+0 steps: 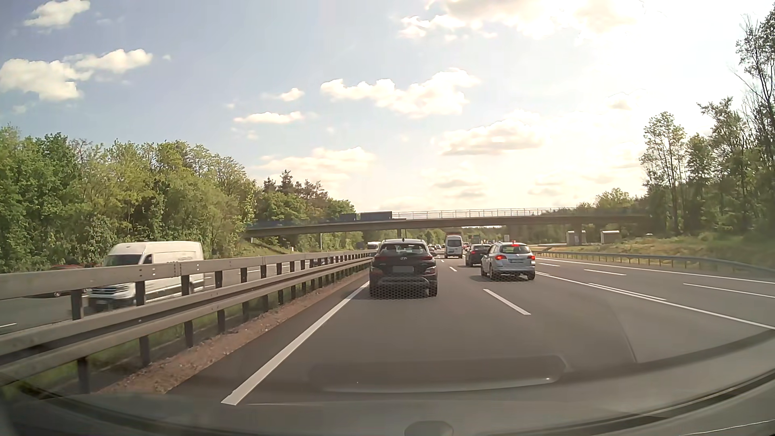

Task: Follow the waypoints while adhering to traffic rules and regulations

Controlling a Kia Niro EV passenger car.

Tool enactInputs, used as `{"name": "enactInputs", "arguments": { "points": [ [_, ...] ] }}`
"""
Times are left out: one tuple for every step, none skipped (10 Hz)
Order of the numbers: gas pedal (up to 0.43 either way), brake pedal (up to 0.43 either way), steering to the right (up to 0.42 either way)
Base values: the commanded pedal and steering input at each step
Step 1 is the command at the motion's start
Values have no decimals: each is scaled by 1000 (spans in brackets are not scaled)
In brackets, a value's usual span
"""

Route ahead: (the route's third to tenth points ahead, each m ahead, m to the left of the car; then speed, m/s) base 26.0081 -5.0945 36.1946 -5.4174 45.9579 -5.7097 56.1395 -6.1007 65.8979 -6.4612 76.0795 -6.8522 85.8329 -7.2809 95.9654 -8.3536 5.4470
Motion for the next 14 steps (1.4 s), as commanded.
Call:
{"name": "enactInputs", "arguments": {
  "points": [
    [138, 0, 9],
    [138, 0, 9],
    [150, 0, 9],
    [150, 0, 10],
    [150, 0, 13],
    [150, 0, 14],
    [150, 0, 14],
    [150, 0, 14],
    [150, 0, 14],
    [150, 0, 14],
    [150, 0, 14],
    [150, 0, 16],
    [150, 0, 18],
    [150, 0, 18]
  ]
}}
